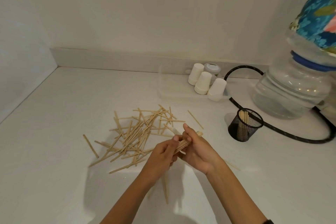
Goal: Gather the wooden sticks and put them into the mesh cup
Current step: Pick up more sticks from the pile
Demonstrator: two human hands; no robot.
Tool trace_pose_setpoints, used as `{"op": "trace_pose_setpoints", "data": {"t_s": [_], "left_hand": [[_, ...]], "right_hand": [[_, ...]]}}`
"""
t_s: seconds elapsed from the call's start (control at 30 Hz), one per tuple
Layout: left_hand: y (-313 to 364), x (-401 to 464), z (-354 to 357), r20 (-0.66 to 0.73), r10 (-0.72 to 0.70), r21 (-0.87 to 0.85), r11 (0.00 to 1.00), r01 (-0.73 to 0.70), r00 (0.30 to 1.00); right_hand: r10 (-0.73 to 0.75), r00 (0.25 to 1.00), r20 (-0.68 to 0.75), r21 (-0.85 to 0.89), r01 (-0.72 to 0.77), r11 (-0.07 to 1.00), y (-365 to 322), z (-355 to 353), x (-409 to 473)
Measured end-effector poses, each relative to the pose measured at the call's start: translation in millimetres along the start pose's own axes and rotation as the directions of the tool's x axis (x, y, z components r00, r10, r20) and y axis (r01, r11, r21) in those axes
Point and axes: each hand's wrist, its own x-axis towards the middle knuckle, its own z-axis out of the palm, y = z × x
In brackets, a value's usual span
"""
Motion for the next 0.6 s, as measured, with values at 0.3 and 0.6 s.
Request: {"op": "trace_pose_setpoints", "data": {"t_s": [0.3, 0.6], "left_hand": [[-1.2, 24.2, 45.5, -0.229, 0.04, 0.156, 0.988, -0.004, 0.973], [-5.6, 53.3, 127.5, -0.281, 0.065, 0.224, 0.975, -0.001, 0.958]], "right_hand": [[-0.253, 0.958, -0.133, -0.4, 0.181, 0.899, -45.9, -52.3, -30.3], [-0.562, 0.826, -0.054, -0.858, 0.249, 0.448, -59.1, -109.2, -58.8]]}}
